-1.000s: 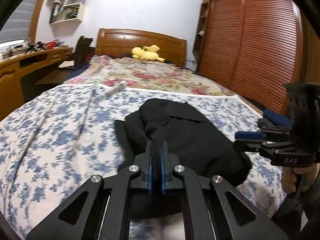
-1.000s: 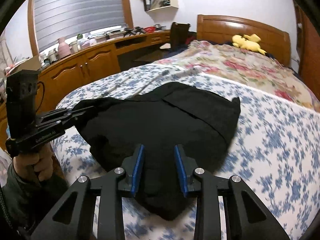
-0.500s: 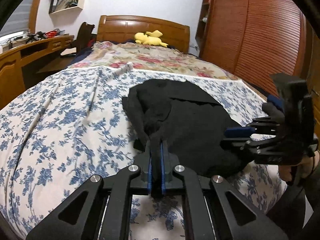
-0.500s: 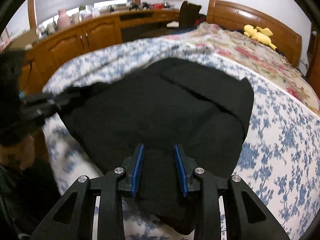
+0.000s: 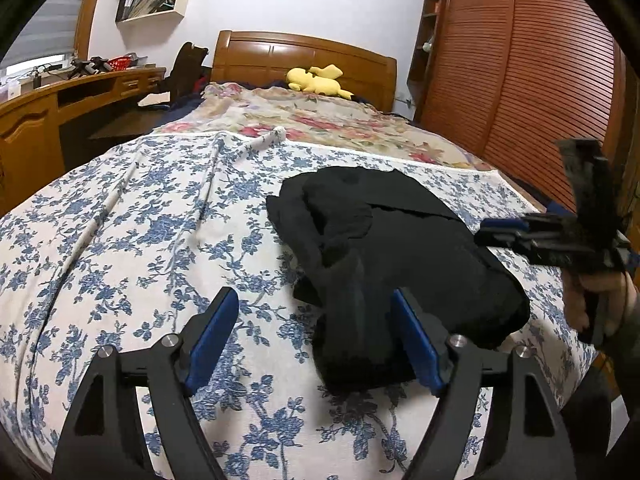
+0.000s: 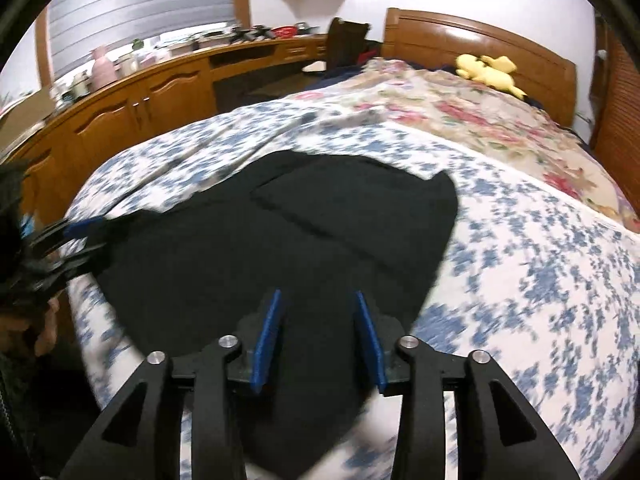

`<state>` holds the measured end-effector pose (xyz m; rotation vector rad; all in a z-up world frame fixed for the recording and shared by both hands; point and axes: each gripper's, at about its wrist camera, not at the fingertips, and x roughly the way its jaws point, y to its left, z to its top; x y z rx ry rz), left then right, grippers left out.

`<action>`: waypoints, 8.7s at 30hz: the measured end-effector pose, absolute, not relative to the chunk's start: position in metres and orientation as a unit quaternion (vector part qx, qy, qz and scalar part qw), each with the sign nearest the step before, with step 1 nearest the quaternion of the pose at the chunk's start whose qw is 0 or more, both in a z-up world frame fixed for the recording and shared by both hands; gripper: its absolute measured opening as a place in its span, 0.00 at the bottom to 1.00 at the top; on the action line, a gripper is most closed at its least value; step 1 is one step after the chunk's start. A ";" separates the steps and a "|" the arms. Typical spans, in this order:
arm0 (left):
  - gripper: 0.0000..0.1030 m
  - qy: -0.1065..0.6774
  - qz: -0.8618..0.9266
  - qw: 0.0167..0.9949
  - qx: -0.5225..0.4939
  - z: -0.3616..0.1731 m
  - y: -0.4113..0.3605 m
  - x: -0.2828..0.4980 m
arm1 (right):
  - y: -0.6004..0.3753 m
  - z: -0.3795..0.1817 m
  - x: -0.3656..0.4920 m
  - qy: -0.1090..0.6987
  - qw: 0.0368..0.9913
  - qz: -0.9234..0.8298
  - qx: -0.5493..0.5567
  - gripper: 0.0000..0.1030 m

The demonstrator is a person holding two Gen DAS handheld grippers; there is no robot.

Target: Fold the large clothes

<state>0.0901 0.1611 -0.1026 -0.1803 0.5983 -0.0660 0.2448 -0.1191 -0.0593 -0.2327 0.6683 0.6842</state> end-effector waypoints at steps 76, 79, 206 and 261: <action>0.56 0.380 -0.052 0.920 -0.079 -0.138 0.129 0.142 | -0.194 -0.111 0.294 0.411 0.891 0.190 0.010 0.77; 0.56 0.387 -0.053 0.917 -0.085 -0.141 0.128 0.146 | -0.191 -0.115 0.301 0.417 0.889 0.190 0.015 0.80; 0.89 0.291 0.369 0.878 -0.092 -0.104 0.506 -0.082 | 0.325 -0.132 0.217 0.252 0.735 0.589 -0.220 0.56; 1.00 0.260 0.089 0.961 -0.029 -0.037 0.148 0.038 | -0.040 -0.120 0.163 0.239 0.896 0.367 -0.076 0.79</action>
